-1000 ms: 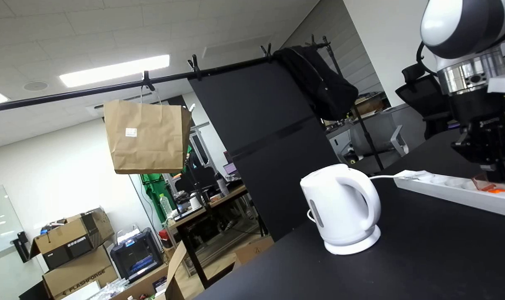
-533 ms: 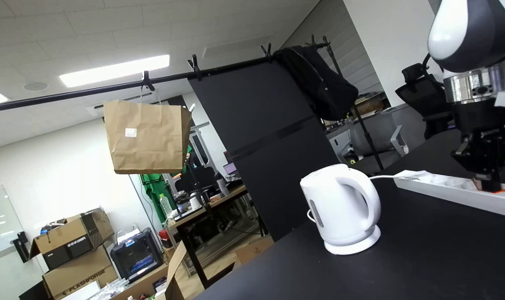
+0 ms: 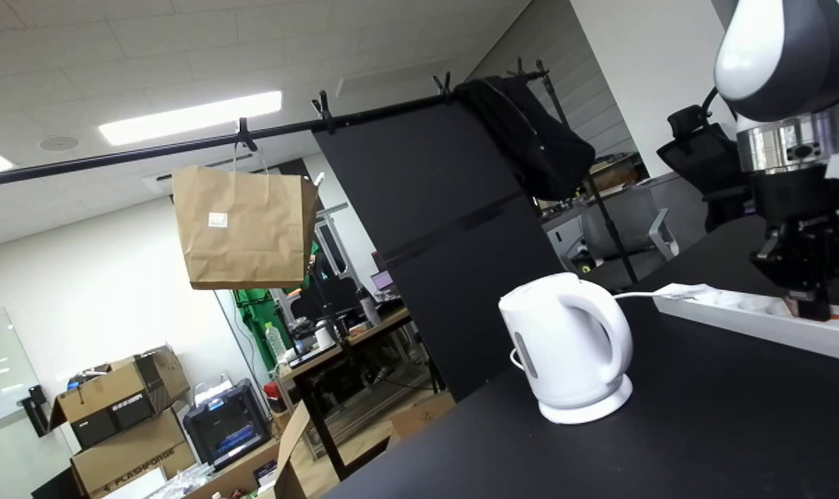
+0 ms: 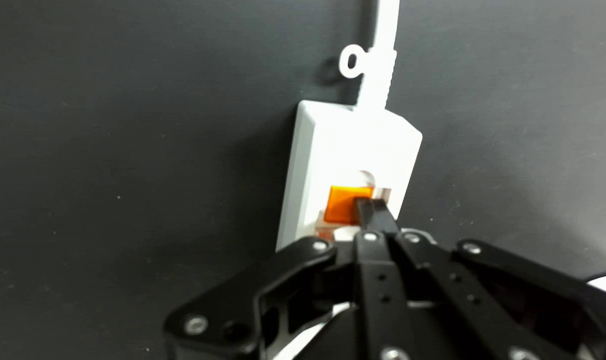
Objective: Turn off the extension cable
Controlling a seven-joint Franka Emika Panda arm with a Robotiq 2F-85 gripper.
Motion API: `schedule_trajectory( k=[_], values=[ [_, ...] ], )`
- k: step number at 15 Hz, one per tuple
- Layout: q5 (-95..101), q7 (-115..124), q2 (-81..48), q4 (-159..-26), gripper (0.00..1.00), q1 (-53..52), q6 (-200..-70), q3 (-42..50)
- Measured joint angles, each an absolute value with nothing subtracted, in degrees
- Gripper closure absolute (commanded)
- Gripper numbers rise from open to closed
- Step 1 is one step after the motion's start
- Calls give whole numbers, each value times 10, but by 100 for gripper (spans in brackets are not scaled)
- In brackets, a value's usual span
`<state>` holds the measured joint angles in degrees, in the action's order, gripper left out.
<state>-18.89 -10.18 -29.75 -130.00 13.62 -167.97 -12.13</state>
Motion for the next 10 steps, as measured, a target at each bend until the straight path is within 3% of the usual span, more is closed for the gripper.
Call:
schedule_trajectory(
  k=[10],
  values=[
    [-69,-37,-289,-1315,100,3,-1713,-6]
  ],
)
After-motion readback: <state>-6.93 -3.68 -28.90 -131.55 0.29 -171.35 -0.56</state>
